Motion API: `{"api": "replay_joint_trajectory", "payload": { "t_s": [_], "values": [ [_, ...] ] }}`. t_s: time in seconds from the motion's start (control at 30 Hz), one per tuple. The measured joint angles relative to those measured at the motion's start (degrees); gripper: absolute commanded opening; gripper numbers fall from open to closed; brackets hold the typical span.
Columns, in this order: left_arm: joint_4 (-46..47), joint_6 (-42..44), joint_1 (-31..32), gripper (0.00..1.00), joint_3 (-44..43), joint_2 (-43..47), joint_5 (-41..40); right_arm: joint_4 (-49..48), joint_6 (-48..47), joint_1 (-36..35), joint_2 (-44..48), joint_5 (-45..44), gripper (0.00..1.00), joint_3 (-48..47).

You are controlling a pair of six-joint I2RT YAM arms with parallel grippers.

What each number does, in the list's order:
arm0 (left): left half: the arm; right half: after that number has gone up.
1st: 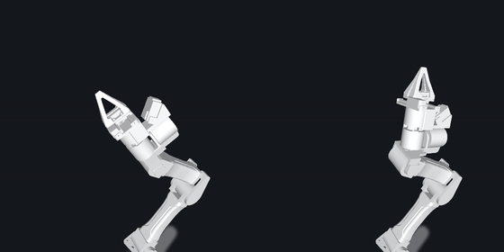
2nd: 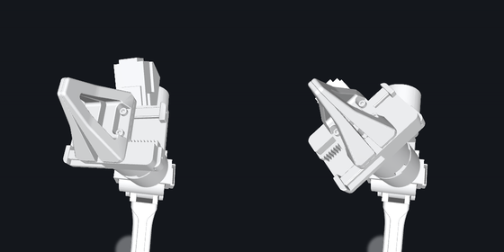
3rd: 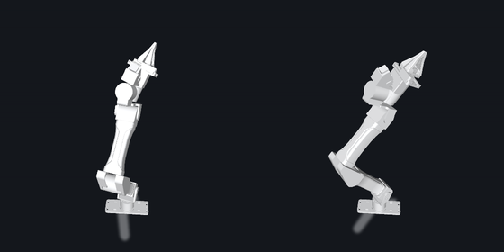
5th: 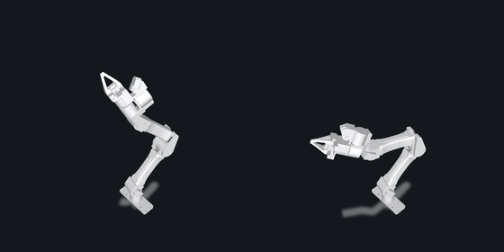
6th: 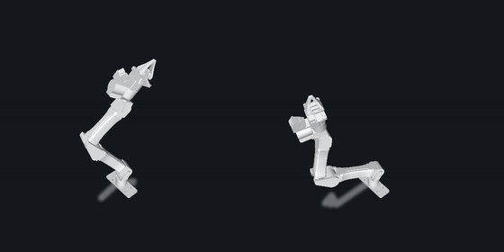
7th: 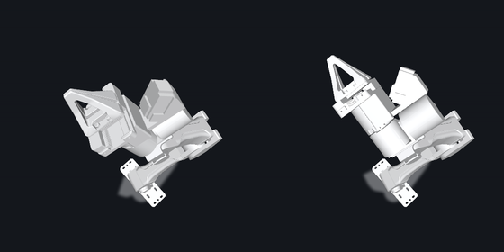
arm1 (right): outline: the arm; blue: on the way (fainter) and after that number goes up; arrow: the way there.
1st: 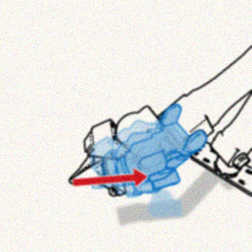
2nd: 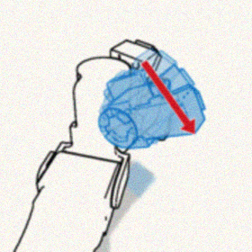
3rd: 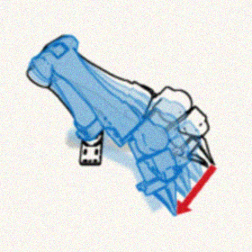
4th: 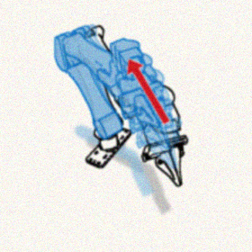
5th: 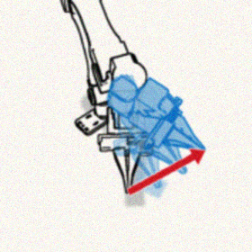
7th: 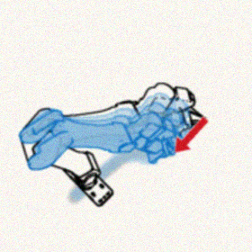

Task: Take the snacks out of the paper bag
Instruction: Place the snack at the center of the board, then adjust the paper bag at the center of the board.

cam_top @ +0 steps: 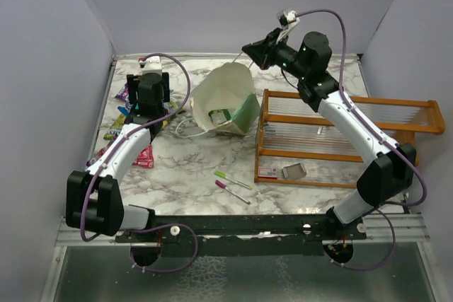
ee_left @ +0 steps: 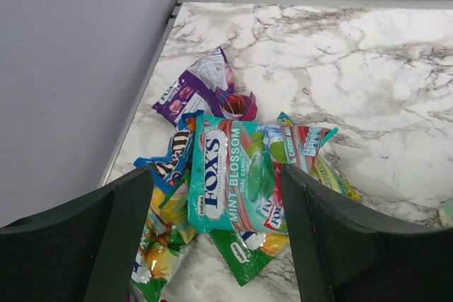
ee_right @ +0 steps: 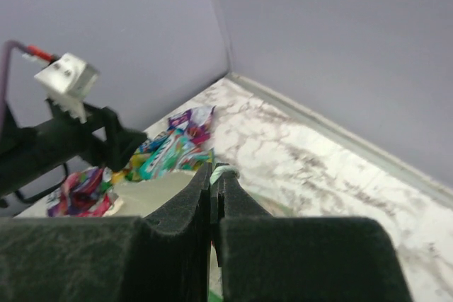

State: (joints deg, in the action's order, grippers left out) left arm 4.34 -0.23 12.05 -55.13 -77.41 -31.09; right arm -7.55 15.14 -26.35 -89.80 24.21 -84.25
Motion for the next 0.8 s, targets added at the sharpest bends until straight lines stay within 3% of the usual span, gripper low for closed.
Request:
{"api": "replay_joint_trajectory", "payload": {
  "t_s": [0.13,0.23,0.4,0.57,0.8],
  "values": [
    [1.66,0.20,0.00,0.80,1.51,2.29,-0.44,-1.18,-3.32,3.34,-3.50,1.42,0.01,-5.81],
    [2.47,0.46,0.00,0.93,2.54,3.30,-0.52,0.57,-6.38,5.14,-7.43,4.79,0.02,-12.09],
    [2.97,0.59,0.00,0.98,2.89,3.82,-0.70,2.95,-7.82,5.57,-13.51,15.56,0.03,-20.50],
    [3.26,0.83,0.00,0.99,3.13,4.68,-0.74,4.37,-7.45,1.97,-16.63,26.01,0.01,-18.51],
    [-0.15,-3.04,0.07,0.99,3.15,9.01,4.87,0.68,-2.43,-4.15,-16.28,37.79,0.02,-2.16]
  ]
}}
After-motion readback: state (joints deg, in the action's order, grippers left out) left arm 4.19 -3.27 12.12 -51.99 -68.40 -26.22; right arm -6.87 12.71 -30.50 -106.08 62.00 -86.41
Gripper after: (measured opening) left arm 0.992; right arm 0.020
